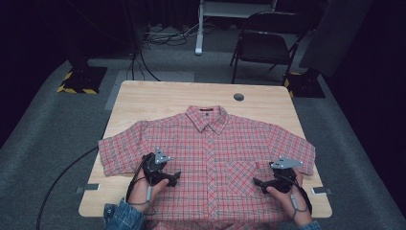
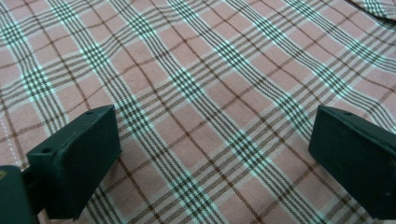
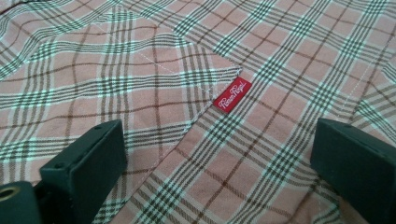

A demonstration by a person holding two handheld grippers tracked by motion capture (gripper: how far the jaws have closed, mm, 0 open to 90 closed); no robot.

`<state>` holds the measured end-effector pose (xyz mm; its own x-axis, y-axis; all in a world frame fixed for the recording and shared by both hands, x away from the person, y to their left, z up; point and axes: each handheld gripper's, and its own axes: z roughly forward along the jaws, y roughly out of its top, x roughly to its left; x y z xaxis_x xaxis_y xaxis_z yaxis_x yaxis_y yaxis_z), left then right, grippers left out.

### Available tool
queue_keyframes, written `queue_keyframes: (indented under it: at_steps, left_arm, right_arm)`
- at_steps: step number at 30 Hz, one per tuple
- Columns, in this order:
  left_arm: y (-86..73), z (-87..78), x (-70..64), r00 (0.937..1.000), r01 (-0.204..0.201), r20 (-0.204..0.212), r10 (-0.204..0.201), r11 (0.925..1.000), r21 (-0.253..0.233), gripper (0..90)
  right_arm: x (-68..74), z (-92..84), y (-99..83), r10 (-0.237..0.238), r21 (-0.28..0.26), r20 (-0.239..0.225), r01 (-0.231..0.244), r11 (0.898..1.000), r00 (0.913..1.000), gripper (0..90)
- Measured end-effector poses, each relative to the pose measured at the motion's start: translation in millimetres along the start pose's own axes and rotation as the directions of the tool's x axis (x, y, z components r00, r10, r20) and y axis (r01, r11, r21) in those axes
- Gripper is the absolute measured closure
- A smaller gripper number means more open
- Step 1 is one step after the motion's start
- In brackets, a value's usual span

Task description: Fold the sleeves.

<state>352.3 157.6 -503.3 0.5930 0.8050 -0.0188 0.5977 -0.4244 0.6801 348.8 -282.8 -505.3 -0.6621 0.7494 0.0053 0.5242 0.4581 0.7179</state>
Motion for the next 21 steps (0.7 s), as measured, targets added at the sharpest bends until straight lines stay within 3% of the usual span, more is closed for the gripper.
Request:
queue_keyframes:
  at_steps: [9, 21]
  left_arm:
    - [10.9, -14.5, 5.3, 0.9999, 0.008, 0.008, -0.008, 0.9998, -0.021, 4.4]
    - [34.0, -35.0, 15.9, 0.9998, -0.01, -0.016, 0.009, 0.9972, -0.074, 4.8]
  right_arm:
    - [-0.1, 0.1, 0.1, -0.001, -0.001, 0.0, 0.001, 1.0, 1.0, 3.6]
    - [-0.4, 0.5, 0.3, -0.001, -0.001, 0.0, 0.001, 1.0, 1.0, 3.6]
